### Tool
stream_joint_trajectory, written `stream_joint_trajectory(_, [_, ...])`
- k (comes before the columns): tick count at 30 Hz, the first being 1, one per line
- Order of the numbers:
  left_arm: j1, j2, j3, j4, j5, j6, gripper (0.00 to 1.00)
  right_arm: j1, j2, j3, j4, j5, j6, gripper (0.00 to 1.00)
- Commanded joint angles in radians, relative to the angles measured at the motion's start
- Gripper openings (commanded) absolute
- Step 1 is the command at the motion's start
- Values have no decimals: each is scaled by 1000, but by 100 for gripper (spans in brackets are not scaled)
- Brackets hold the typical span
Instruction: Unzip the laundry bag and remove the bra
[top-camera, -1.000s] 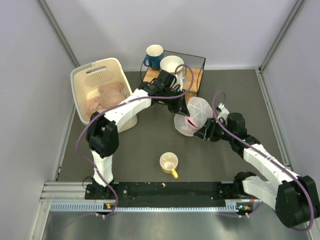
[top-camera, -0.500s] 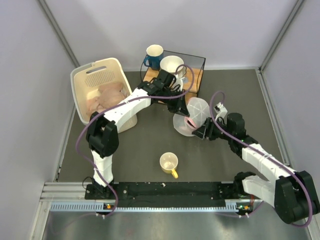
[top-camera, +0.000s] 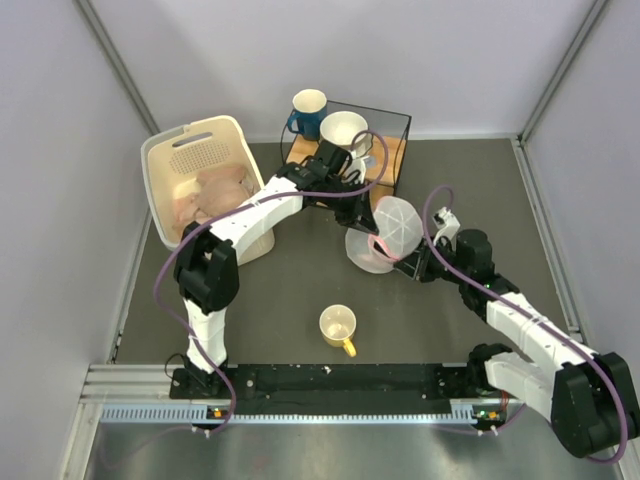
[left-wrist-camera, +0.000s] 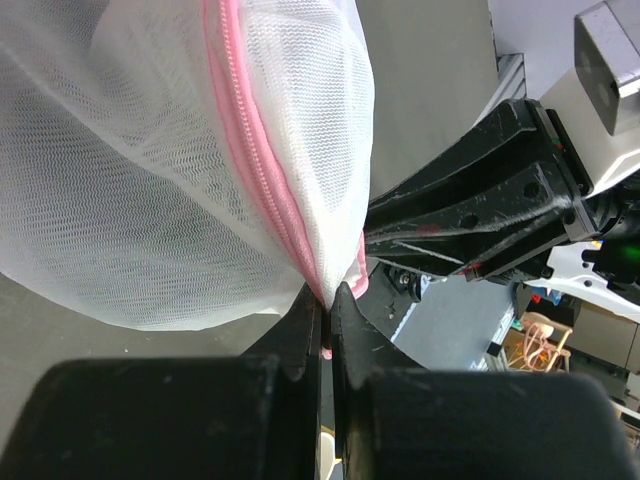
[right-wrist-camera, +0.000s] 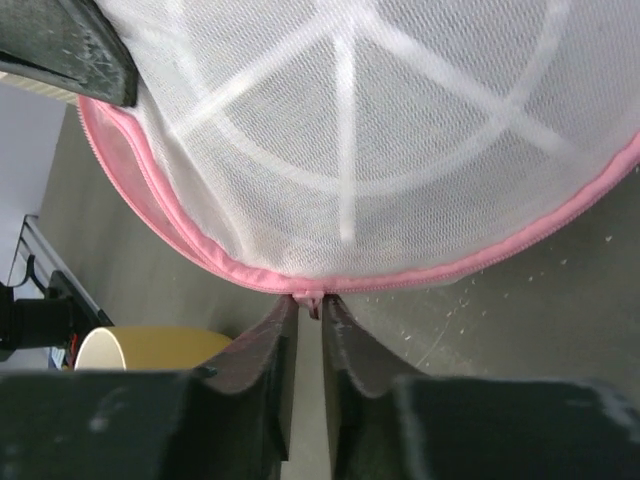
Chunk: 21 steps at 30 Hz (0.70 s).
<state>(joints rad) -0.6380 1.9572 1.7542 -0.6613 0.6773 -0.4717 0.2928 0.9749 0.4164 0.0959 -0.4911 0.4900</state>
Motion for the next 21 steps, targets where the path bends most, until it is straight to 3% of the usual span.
stream_joint_trajectory(1, [4, -1, 39, 23, 21, 15, 0, -6, -24, -4, 4, 31, -18, 7])
stream_joint_trajectory(2, [4, -1, 37, 23, 21, 15, 0, -6, -24, -5, 1, 42, -19, 0])
stream_joint_trajectory(12, [35, -21, 13, 23, 37, 24, 0, -6, -82, 10, -254, 267, -36, 0])
stream_joint_trajectory(19, [-3, 74, 74, 43, 82, -16, 0, 5, -226, 45, -341, 172, 25, 0])
stream_joint_trajectory(21, [-17, 101, 112, 48, 103, -36, 15, 23, -251, 67, -389, 180, 48, 0])
